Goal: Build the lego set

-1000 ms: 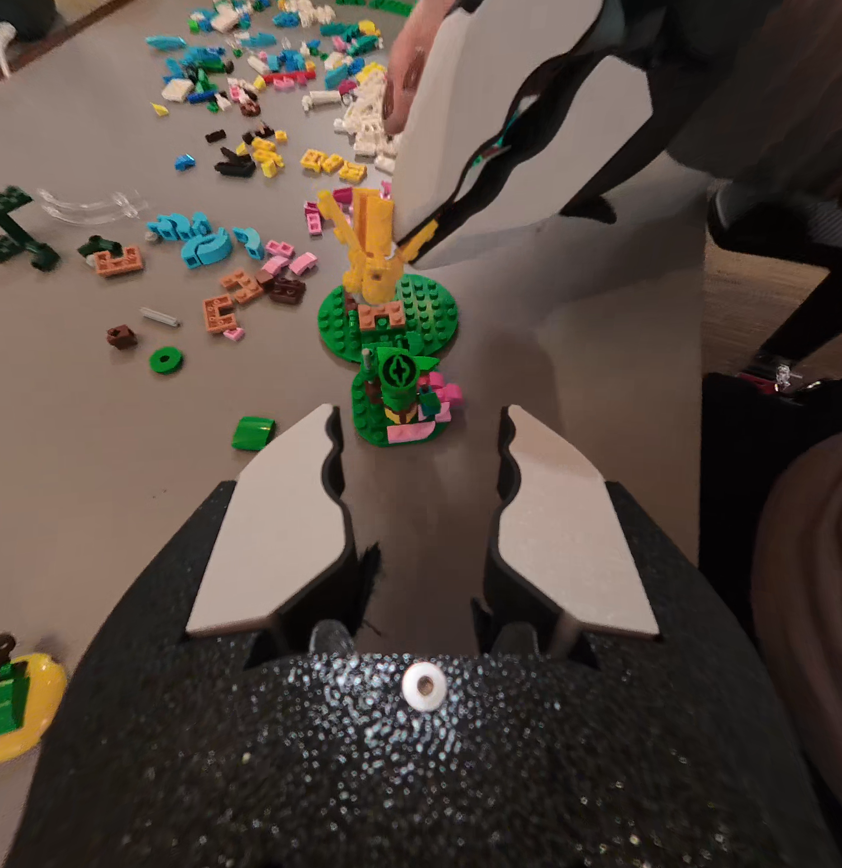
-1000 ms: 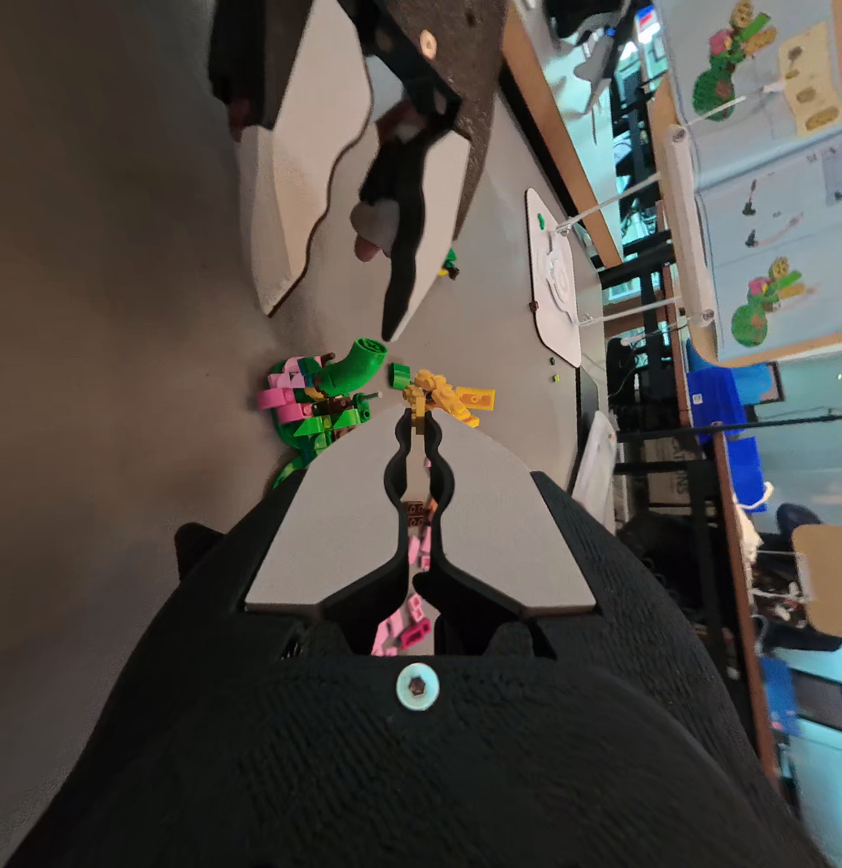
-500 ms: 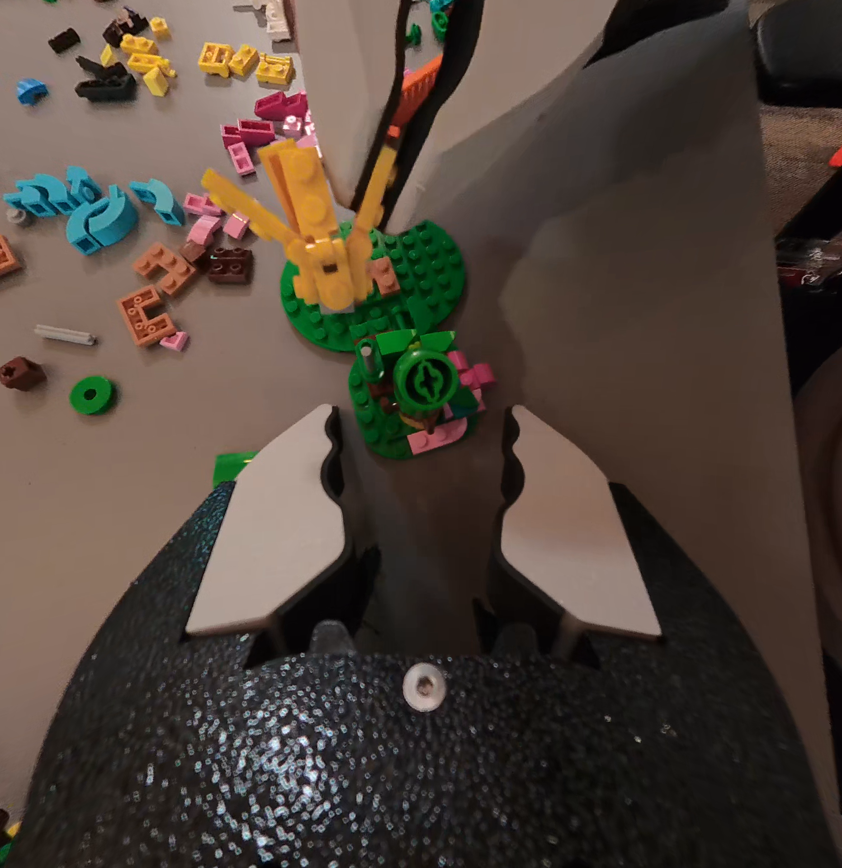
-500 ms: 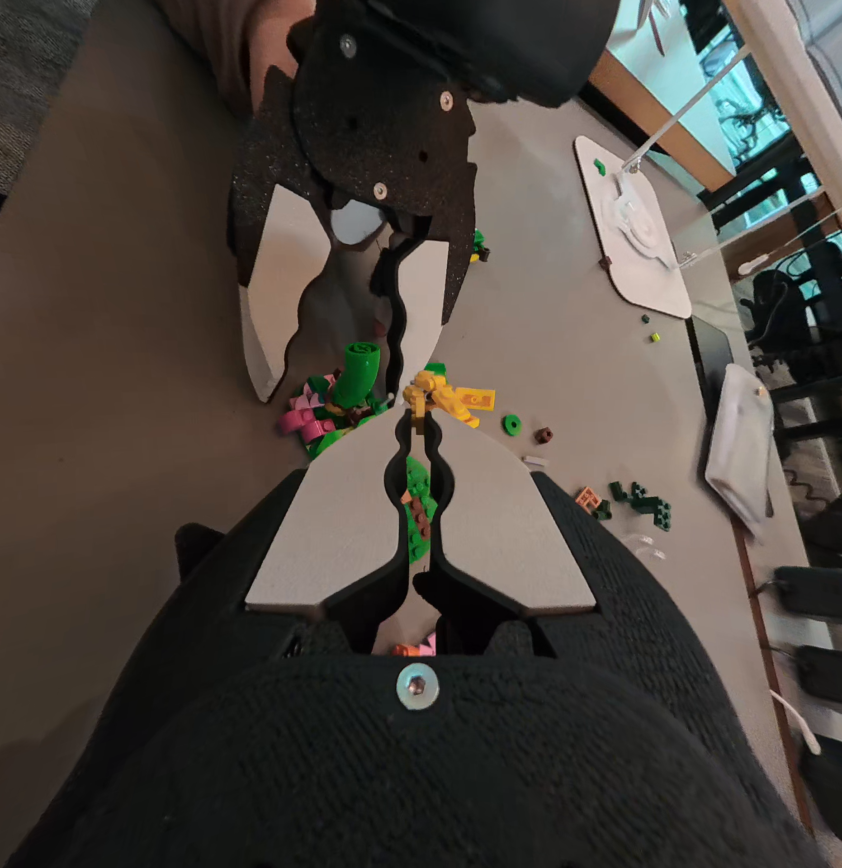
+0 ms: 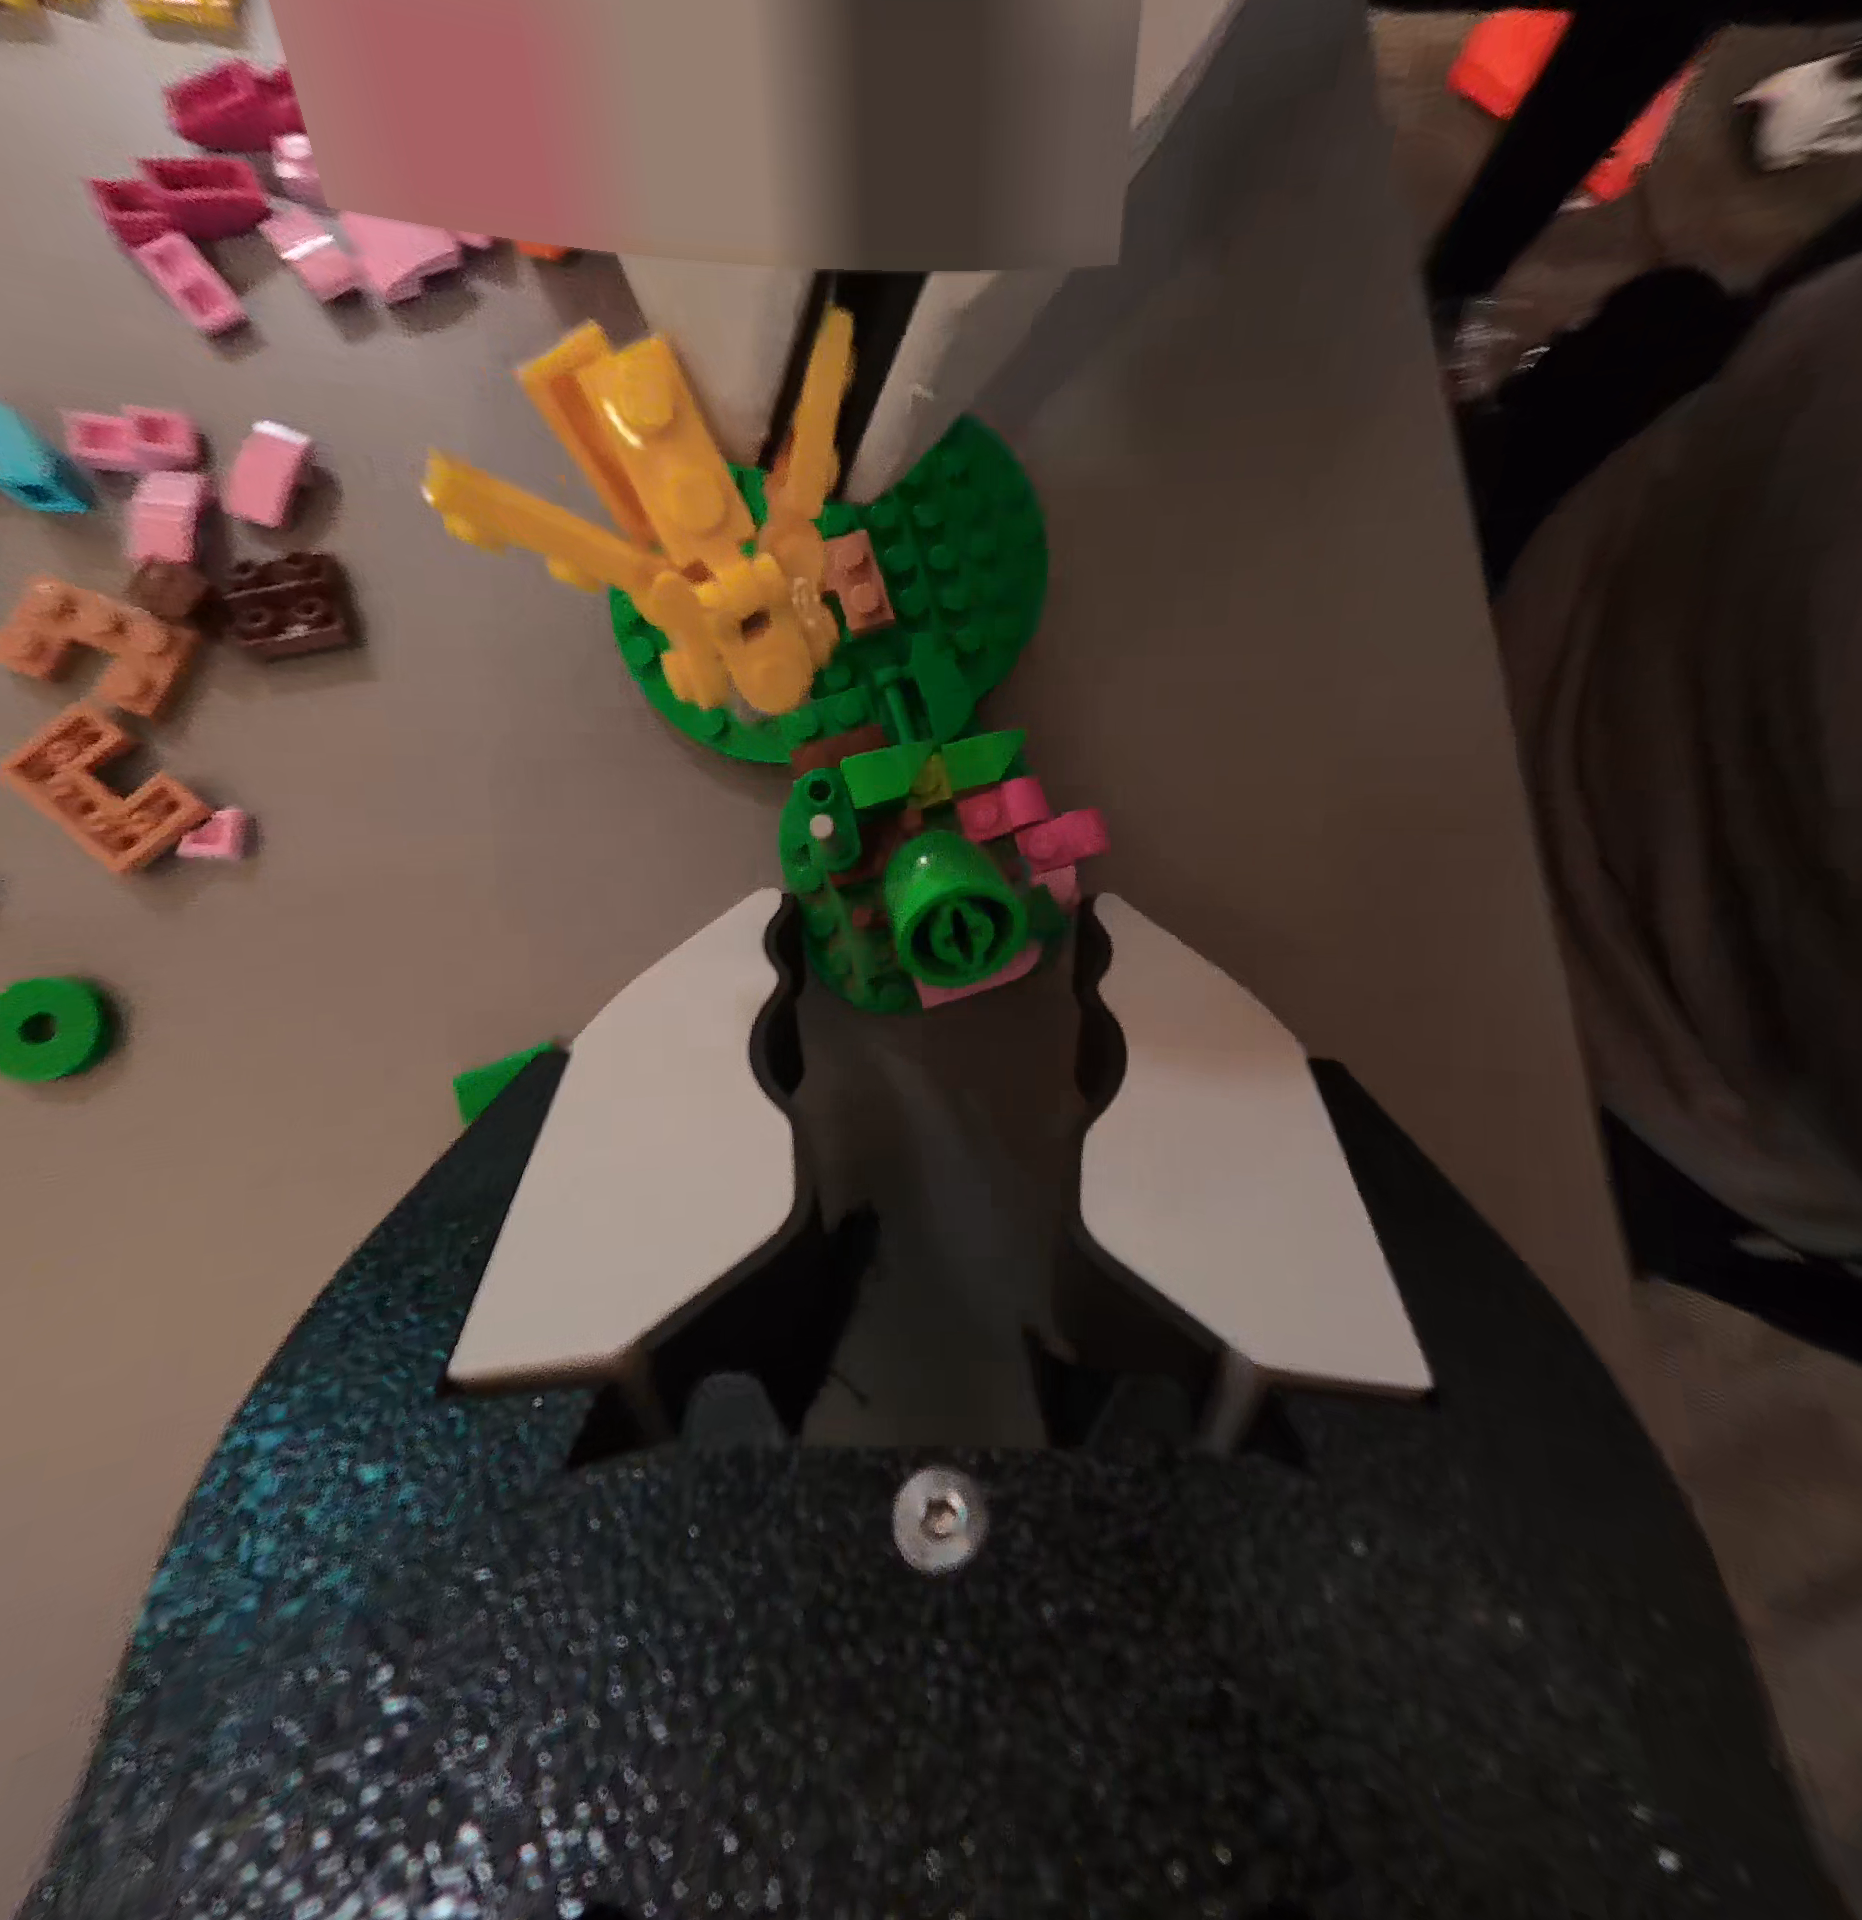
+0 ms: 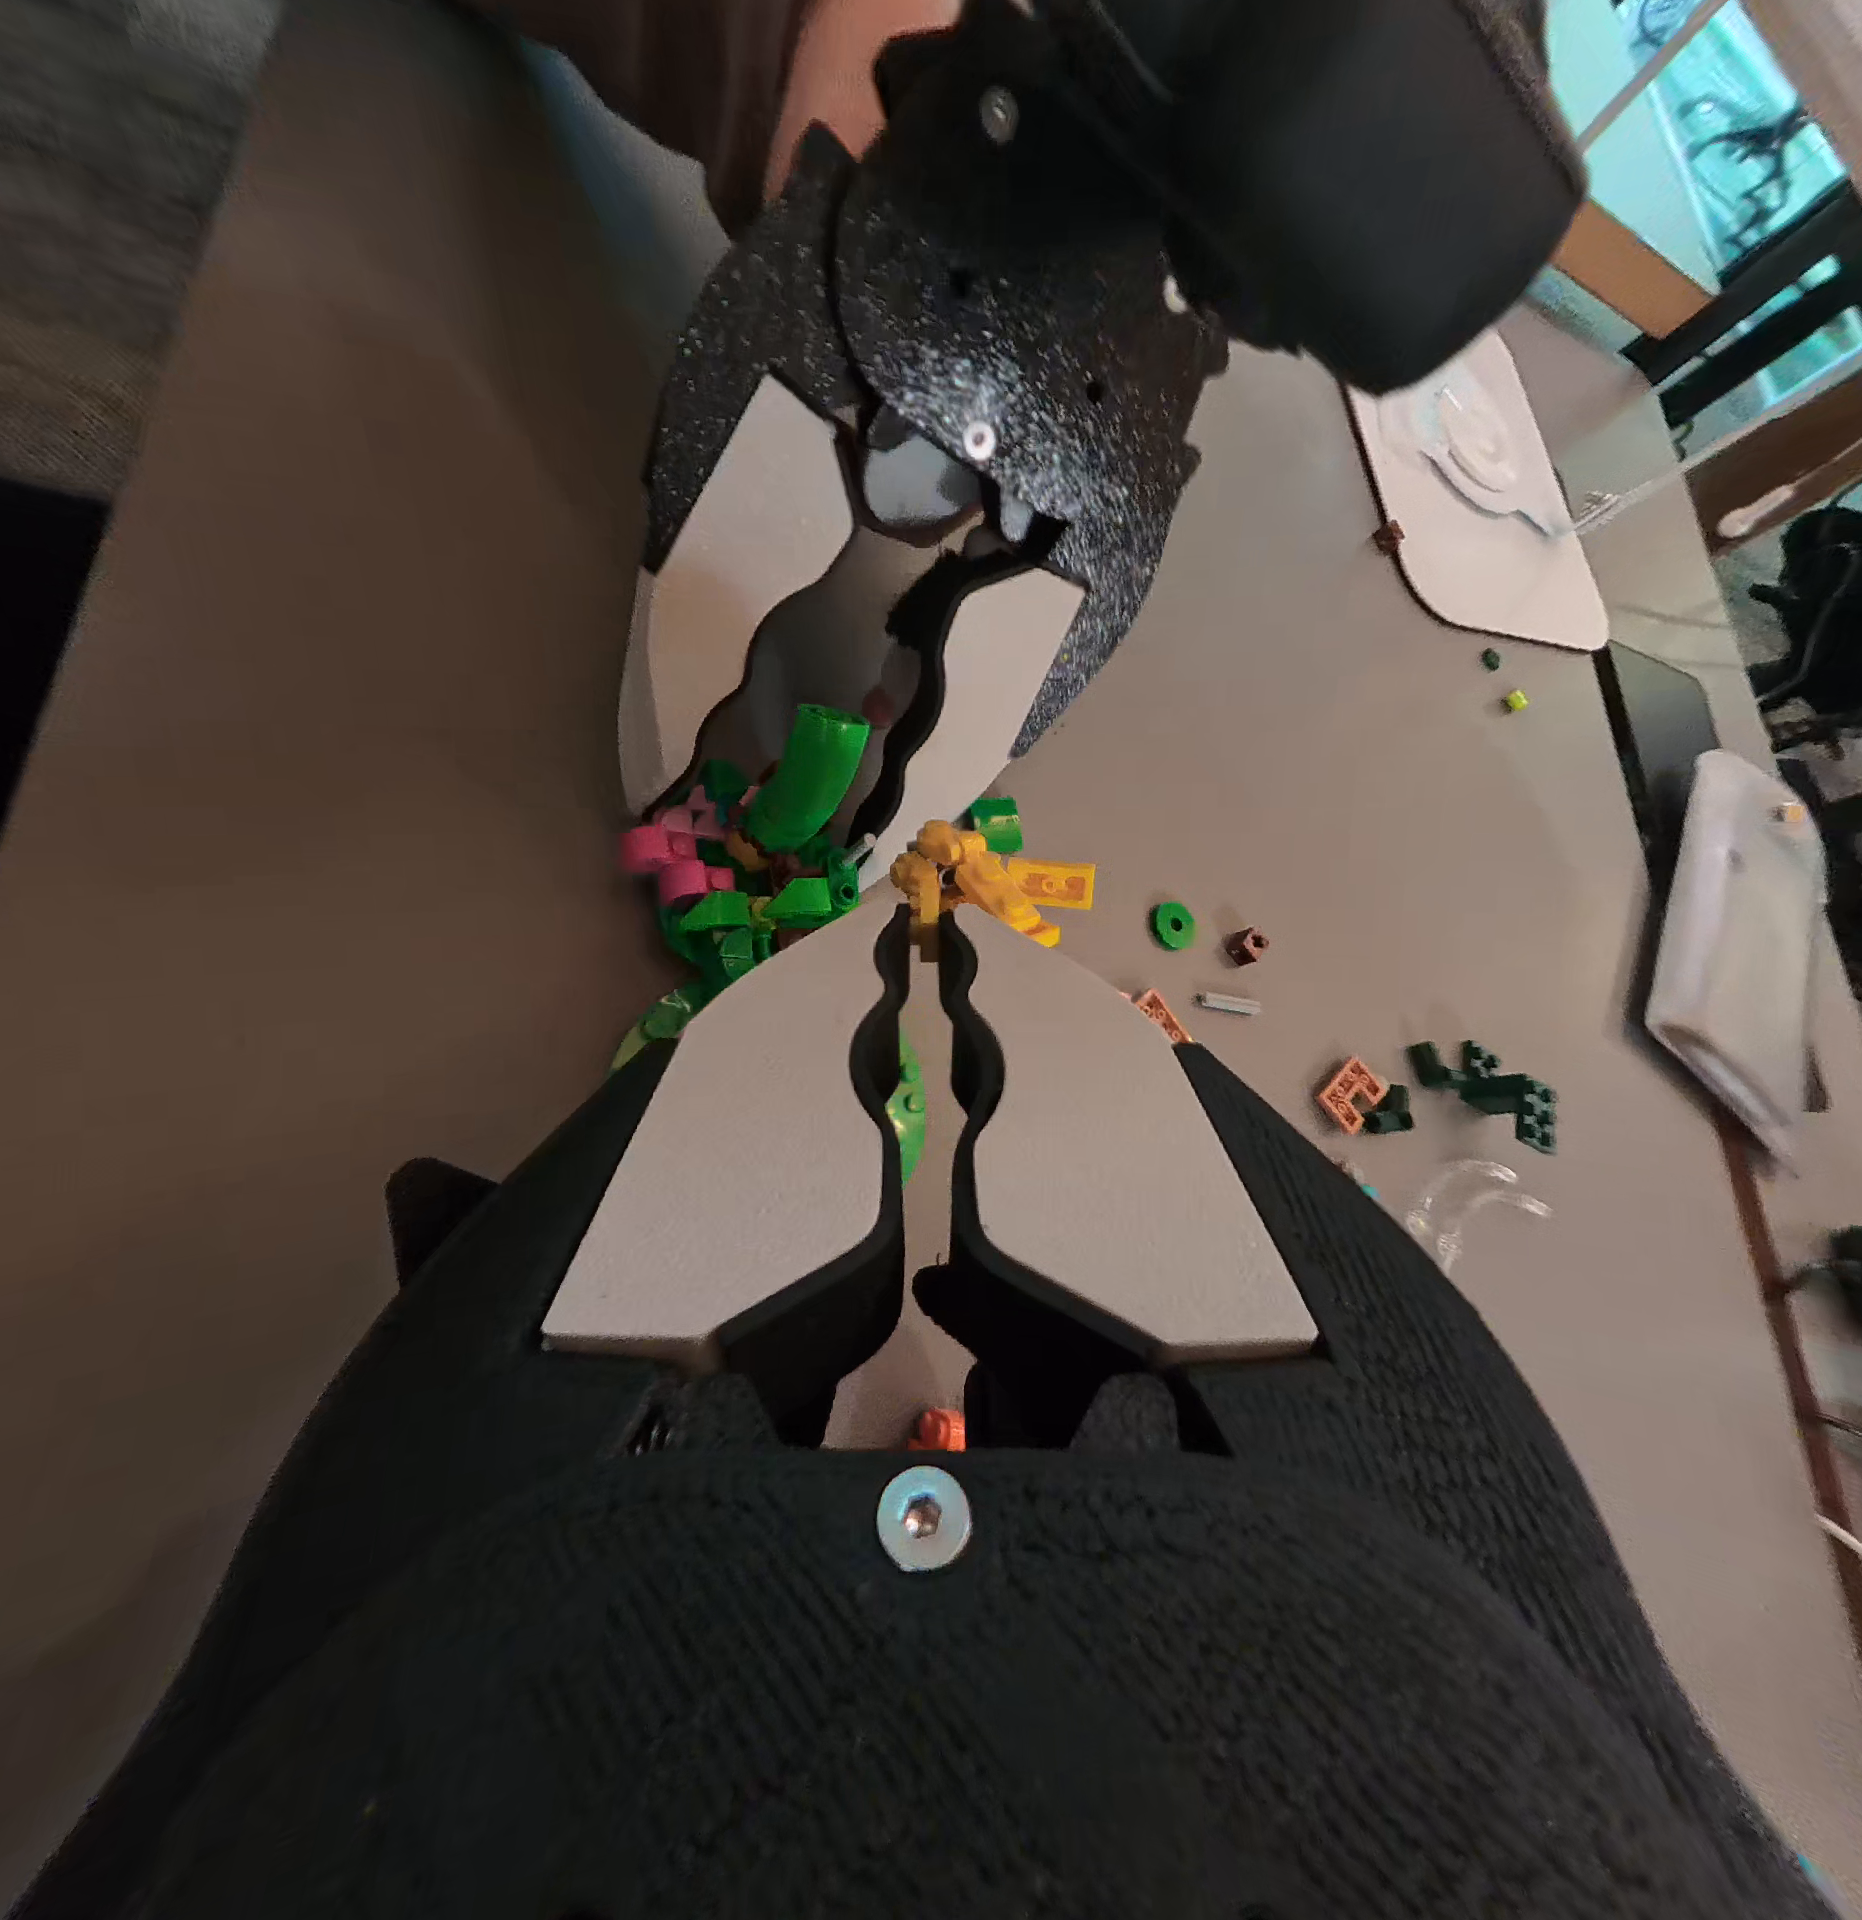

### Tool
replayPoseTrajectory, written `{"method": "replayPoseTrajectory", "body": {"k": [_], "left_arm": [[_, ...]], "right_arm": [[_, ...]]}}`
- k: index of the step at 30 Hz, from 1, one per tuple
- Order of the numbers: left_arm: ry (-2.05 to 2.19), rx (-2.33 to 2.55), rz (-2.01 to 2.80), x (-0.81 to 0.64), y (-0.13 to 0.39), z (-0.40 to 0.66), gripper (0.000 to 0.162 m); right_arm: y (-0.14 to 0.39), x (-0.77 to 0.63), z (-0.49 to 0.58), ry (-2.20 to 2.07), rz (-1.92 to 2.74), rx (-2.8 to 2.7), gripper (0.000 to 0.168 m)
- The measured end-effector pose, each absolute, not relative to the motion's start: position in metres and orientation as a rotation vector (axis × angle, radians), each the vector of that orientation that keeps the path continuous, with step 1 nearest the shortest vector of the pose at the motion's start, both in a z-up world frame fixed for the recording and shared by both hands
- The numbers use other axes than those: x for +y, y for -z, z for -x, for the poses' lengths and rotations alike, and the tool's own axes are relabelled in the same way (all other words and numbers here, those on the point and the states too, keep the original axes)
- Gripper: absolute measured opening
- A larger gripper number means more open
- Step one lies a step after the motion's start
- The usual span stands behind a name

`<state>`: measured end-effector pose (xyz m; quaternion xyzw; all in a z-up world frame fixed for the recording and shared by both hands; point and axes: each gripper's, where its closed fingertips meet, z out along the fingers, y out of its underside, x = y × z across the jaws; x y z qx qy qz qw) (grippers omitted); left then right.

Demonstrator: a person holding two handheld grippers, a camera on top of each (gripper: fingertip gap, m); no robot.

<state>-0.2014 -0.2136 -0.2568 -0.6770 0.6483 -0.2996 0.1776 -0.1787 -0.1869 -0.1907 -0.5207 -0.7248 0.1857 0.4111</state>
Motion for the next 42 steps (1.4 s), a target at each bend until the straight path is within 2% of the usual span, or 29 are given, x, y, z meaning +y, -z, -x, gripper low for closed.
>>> {"method": "replayPoseTrajectory", "body": {"k": [4, 13, 23, 26, 33, 37, 42], "left_arm": [[1.042, 1.912, 1.877, -0.216, 0.244, 0.199, 0.050], [1.084, 2.066, 1.749, -0.227, 0.247, 0.203, 0.050], [1.174, 2.028, 1.722, -0.228, 0.240, 0.200, 0.050], [1.224, 1.998, 1.706, -0.229, 0.235, 0.201, 0.050], [1.231, 1.998, 1.707, -0.230, 0.239, 0.201, 0.050], [1.229, 2.001, 1.694, -0.230, 0.239, 0.201, 0.050], [1.240, 1.995, 1.664, -0.228, 0.241, 0.202, 0.050]], "right_arm": [[0.186, -0.189, 0.181, -0.554, 1.318, -1.846, 0.003], [0.195, -0.196, 0.180, -0.587, 1.319, -1.995, 0.003], [0.192, -0.203, 0.182, -0.612, 1.321, -2.025, 0.003], [0.181, -0.203, 0.181, -0.796, 1.379, -1.918, 0.003], [0.135, -0.205, 0.171, -1.552, 1.469, -1.427, 0.003], [0.128, -0.204, 0.165, -1.658, 1.455, -1.324, 0.003], [0.136, -0.207, 0.164, -1.564, 1.475, -1.370, 0.003]]}}
